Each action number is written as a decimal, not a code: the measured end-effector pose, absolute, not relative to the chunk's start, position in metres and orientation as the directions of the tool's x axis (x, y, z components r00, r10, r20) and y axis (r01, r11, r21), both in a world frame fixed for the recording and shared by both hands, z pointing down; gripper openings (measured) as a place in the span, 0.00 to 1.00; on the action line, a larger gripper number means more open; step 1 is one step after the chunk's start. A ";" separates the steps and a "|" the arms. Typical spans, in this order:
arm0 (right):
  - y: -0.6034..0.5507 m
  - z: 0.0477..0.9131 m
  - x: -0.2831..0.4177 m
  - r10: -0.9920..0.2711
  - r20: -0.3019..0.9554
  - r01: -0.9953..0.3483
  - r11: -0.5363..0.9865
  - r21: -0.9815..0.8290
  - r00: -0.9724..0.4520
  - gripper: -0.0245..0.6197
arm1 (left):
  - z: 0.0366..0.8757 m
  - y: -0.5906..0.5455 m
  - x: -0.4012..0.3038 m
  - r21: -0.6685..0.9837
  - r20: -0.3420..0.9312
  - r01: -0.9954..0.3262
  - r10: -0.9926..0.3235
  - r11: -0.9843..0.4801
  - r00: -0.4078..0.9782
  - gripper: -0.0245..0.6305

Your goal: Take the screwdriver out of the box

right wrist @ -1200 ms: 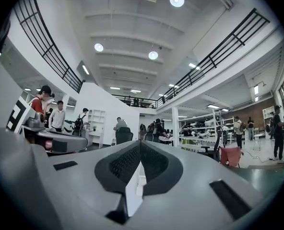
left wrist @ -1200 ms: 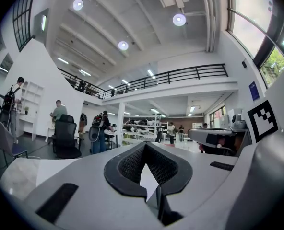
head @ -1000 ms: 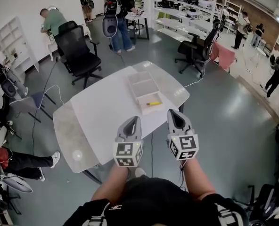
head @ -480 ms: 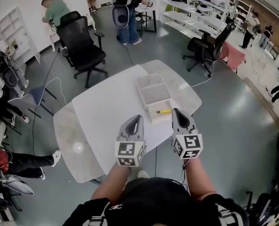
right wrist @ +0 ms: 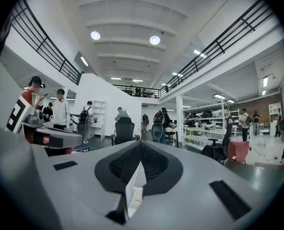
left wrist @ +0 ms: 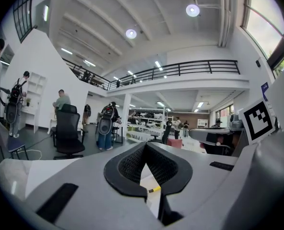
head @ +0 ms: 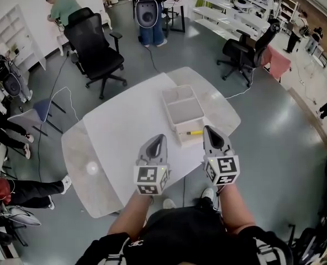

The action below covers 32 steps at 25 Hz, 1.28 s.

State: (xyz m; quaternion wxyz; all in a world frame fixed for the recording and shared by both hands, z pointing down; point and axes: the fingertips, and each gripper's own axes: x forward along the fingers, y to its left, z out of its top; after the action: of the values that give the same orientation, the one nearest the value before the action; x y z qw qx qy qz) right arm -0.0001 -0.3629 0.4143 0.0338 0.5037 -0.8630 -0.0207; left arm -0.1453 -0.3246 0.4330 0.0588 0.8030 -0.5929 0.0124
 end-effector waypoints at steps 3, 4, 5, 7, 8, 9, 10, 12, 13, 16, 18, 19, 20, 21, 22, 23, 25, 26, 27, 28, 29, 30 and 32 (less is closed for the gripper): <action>-0.369 0.414 -0.002 -0.855 0.035 -0.851 0.519 0.079 -0.518 0.06 | 0.432 -0.326 -0.147 0.074 0.092 -0.962 -0.958 -0.264 0.270 0.06; -0.372 0.414 -0.002 -0.850 0.033 -0.846 0.527 0.083 -0.526 0.06 | 0.432 -0.328 -0.147 0.072 0.094 -0.964 -0.961 -0.256 0.262 0.06; -0.374 0.414 -0.001 -0.844 0.031 -0.840 0.536 0.087 -0.536 0.06 | 0.433 -0.329 -0.146 0.068 0.095 -0.966 -0.963 -0.248 0.254 0.06; -0.380 0.413 -0.001 -0.828 0.026 -0.823 0.559 0.099 -0.560 0.06 | 0.433 -0.334 -0.145 0.062 0.094 -0.972 -0.968 -0.227 0.232 0.06; -0.383 0.413 -0.002 -0.818 0.025 -0.812 0.574 0.104 -0.575 0.06 | 0.433 -0.337 -0.145 0.062 0.093 -0.975 -0.971 -0.214 0.219 0.06; -0.386 0.413 -0.002 -0.806 0.025 -0.799 0.591 0.110 -0.592 0.06 | 0.432 -0.339 -0.144 0.063 0.093 -0.978 -0.974 -0.201 0.207 0.06; -0.389 0.413 -0.002 -0.792 0.027 -0.785 0.609 0.115 -0.610 0.06 | 0.432 -0.341 -0.141 0.062 0.094 -0.980 -0.976 -0.190 0.195 0.06; -0.396 0.414 0.003 -0.766 0.038 -0.757 0.640 0.129 -0.641 0.06 | 0.432 -0.346 -0.133 0.058 0.095 -0.984 -0.980 -0.171 0.176 0.06; -0.401 0.416 0.006 -0.757 0.047 -0.746 0.652 0.137 -0.652 0.06 | 0.432 -0.349 -0.128 0.057 0.093 -0.985 -0.982 -0.162 0.167 0.06; -0.416 0.425 0.012 -0.729 0.082 -0.713 0.683 0.161 -0.680 0.06 | 0.432 -0.358 -0.119 0.055 0.091 -0.989 -0.986 -0.134 0.139 0.06; -0.425 0.433 0.012 -0.709 0.118 -0.684 0.704 0.194 -0.696 0.06 | 0.433 -0.363 -0.117 0.054 0.092 -0.992 -0.989 -0.112 0.117 0.06; -0.430 0.439 0.012 -0.698 0.143 -0.665 0.714 0.219 -0.702 0.06 | 0.433 -0.366 -0.116 0.054 0.092 -0.993 -0.990 -0.100 0.105 0.06; -0.436 0.445 0.011 -0.688 0.172 -0.644 0.723 0.249 -0.705 0.06 | 0.434 -0.369 -0.115 0.053 0.091 -0.995 -0.991 -0.089 0.094 0.06; -0.440 0.452 0.011 -0.676 0.204 -0.620 0.733 0.279 -0.708 0.06 | 0.434 -0.371 -0.114 0.052 0.091 -0.996 -0.992 -0.079 0.083 0.06; -0.444 0.460 0.011 -0.662 0.237 -0.593 0.745 0.304 -0.711 0.06 | 0.435 -0.373 -0.113 0.051 0.092 -0.996 -0.993 -0.068 0.072 0.06; -0.447 0.467 0.011 -0.644 0.266 -0.564 0.760 0.323 -0.717 0.06 | 0.436 -0.374 -0.112 0.051 0.094 -0.997 -0.994 -0.058 0.062 0.06; -0.450 0.479 0.011 -0.601 0.317 -0.503 0.794 0.342 -0.734 0.06 | 0.437 -0.375 -0.110 0.050 0.098 -0.998 -0.994 -0.037 0.042 0.06; -0.451 0.484 0.010 -0.575 0.341 -0.470 0.812 0.346 -0.743 0.06 | 0.437 -0.375 -0.110 0.049 0.099 -0.998 -0.995 -0.027 0.032 0.06; -0.451 0.489 0.008 -0.548 0.365 -0.436 0.831 0.346 -0.753 0.07 | 0.438 -0.375 -0.111 0.048 0.100 -0.999 -0.995 -0.016 0.021 0.06; -0.452 0.494 0.006 -0.520 0.389 -0.404 0.848 0.344 -0.760 0.11 | 0.438 -0.375 -0.113 0.048 0.102 -0.999 -0.995 -0.005 0.010 0.06; -0.452 0.499 0.004 -0.495 0.413 -0.373 0.862 0.343 -0.764 0.15 | 0.439 -0.375 -0.114 0.048 0.105 -0.999 -0.994 0.007 -0.002 0.06; -0.453 0.505 0.002 -0.474 0.437 -0.345 0.873 0.345 -0.765 0.17 | 0.440 -0.374 -0.116 0.048 0.108 -0.999 -0.994 0.018 -0.013 0.06; -0.456 0.515 0.000 -0.438 0.479 -0.293 0.891 0.348 -0.761 0.19 | 0.442 -0.373 -0.118 0.048 0.112 -0.998 -0.993 0.043 -0.037 0.06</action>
State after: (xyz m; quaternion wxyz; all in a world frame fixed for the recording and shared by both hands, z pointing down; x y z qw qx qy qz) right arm -0.0001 -0.4556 0.5146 0.2846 0.1965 -0.9297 -0.1269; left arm -0.1177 -0.3734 0.4418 0.0574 0.6914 -0.7199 0.0215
